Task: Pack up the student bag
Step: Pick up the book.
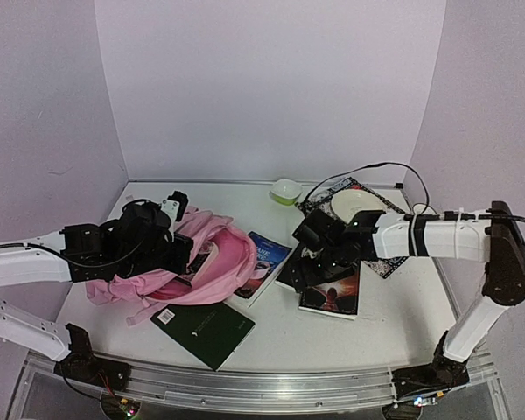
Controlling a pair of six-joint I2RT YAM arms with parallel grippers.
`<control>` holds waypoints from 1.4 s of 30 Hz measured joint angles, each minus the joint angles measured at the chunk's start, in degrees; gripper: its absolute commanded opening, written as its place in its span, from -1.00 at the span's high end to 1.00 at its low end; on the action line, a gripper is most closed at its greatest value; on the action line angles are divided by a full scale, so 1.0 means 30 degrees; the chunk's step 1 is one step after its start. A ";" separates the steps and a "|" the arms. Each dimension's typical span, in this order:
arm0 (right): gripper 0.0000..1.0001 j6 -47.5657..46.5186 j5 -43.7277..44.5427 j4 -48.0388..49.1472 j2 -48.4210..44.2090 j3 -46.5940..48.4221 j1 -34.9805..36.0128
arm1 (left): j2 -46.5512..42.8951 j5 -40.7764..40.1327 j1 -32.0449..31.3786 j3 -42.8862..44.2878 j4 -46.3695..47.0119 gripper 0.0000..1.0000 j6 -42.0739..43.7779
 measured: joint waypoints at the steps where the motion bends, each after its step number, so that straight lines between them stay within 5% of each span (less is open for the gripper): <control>1: -0.97 0.0024 0.0558 -0.0395 0.0248 0.0133 0.0405 | 0.0016 0.0006 0.0029 0.0000 0.0005 1.00 0.0000; 15: -0.95 0.1592 0.6189 -0.3831 0.5719 0.3181 0.3574 | -0.0026 0.0095 0.0158 0.0000 0.0006 1.00 -0.0213; 25: -0.61 0.2541 0.8480 -0.5871 0.8139 0.4174 0.3737 | -0.0112 0.0145 0.0201 0.0000 -0.0001 1.00 -0.0291; 36: 0.96 0.2802 1.0388 -0.7943 0.8753 0.4347 0.4242 | -0.0200 0.0146 0.0209 0.0007 -0.0008 1.00 -0.0277; 40: 0.98 0.2713 1.0747 -0.8567 0.8598 0.4347 0.4377 | -0.0200 0.0186 0.0262 0.0028 -0.0014 1.00 -0.0270; 42: 0.78 0.2662 1.0788 -0.8815 0.8396 0.4339 0.4422 | -0.0200 0.0198 0.0269 0.0044 -0.0030 1.00 -0.0270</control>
